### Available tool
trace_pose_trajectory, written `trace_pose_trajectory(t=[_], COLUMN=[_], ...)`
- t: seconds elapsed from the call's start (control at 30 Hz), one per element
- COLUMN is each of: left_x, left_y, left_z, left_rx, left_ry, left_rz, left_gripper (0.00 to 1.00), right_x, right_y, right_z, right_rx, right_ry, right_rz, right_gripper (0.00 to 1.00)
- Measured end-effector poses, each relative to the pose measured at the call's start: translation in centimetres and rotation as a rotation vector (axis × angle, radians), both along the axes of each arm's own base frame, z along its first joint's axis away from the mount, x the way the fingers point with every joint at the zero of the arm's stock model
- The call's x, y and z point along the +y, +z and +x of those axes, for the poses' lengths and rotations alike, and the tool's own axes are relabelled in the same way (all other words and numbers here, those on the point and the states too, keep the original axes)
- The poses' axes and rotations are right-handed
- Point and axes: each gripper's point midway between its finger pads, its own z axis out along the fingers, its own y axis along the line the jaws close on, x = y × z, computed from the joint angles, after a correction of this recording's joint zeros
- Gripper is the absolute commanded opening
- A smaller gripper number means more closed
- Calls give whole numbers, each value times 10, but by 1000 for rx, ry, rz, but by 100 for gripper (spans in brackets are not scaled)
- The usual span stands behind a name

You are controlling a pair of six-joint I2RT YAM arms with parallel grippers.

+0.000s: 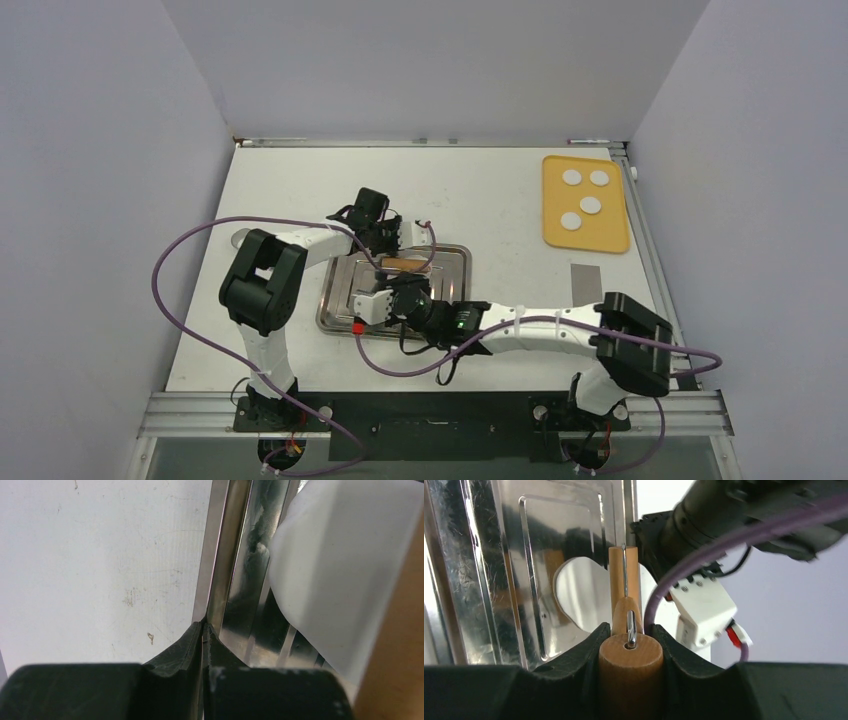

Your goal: Roll out the dumpling wrappers from the dough

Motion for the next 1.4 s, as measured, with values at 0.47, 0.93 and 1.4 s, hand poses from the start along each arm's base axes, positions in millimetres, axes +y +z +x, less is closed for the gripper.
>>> trace_pose_trajectory(t=[0.47, 0.93, 1.4], left_x=[0, 0, 0], left_y=[-1, 0, 0], left_z=[1, 1, 1], left_rx=[-20, -5, -5], left_ry=[-38, -13, -13], left_rz=[25, 11, 11], left_gripper=[0, 0, 0], right_x=[24, 8, 5], right_y=[-45, -61, -73], right_z=[-13, -25, -7], right_rx=[36, 57, 7], right_ry=[66, 59, -34], right_rz=[-76, -180, -234], right_gripper=[8, 8, 8])
